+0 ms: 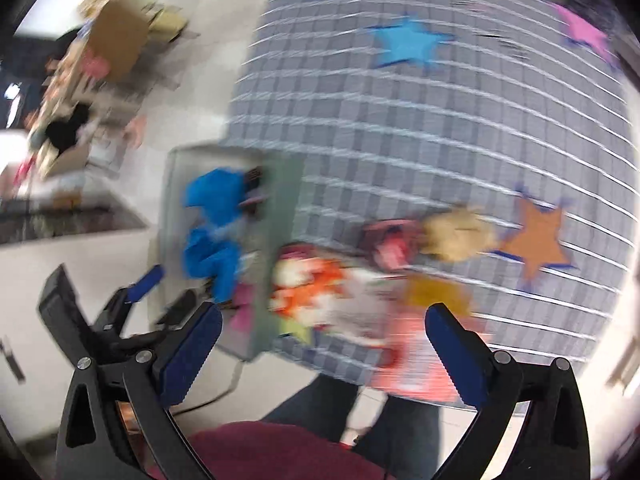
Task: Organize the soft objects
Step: 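Grasp the pink knitted hat with the left tool while the right tool grasps the tan sock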
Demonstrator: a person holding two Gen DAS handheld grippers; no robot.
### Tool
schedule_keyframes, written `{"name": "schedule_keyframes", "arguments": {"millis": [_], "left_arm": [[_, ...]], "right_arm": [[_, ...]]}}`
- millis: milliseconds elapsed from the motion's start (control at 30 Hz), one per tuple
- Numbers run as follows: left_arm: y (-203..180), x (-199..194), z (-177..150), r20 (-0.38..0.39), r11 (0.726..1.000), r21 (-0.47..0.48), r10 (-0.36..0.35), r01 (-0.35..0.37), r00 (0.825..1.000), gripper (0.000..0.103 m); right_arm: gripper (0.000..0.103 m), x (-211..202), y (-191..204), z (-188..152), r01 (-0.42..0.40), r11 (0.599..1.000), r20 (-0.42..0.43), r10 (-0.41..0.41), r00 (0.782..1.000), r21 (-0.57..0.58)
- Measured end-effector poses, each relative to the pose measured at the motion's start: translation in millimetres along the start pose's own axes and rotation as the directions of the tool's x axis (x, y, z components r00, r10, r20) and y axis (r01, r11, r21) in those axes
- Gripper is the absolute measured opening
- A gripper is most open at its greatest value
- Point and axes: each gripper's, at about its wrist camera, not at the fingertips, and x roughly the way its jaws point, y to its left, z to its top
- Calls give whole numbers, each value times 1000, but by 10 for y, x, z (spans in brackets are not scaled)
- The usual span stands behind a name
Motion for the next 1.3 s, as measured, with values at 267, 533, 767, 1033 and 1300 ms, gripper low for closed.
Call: {"name": "schedule_keyframes", "arguments": {"millis": [267, 533, 767, 1033, 1300], "left_arm": [[-934, 755, 467, -182, 975, 222, 71, -29, 981, 91], [-1158, 1375, 584, -324, 951, 302, 167, -65, 931, 91], [-1283, 1899, 607, -405, 932, 354, 226, -77, 886, 91], [-1340, 2384, 552, -560, 954, 301, 160, 20, 813, 91], [-1356, 2790, 361, -616, 944, 326, 248, -46, 748, 91]], "right_arm": [[102, 689, -1230, 315, 98, 985, -142, -78, 987, 144], [102, 1626, -1278, 671, 37, 999, -212, -32, 977, 20], [103, 1701, -1718, 567, 218, 973, -139, -206, 969, 75], [103, 1415, -2319, 354, 127, 971, -73, -114, 991, 205], [103, 1538, -1903, 392, 249, 967, -16, -249, 968, 54]]}}
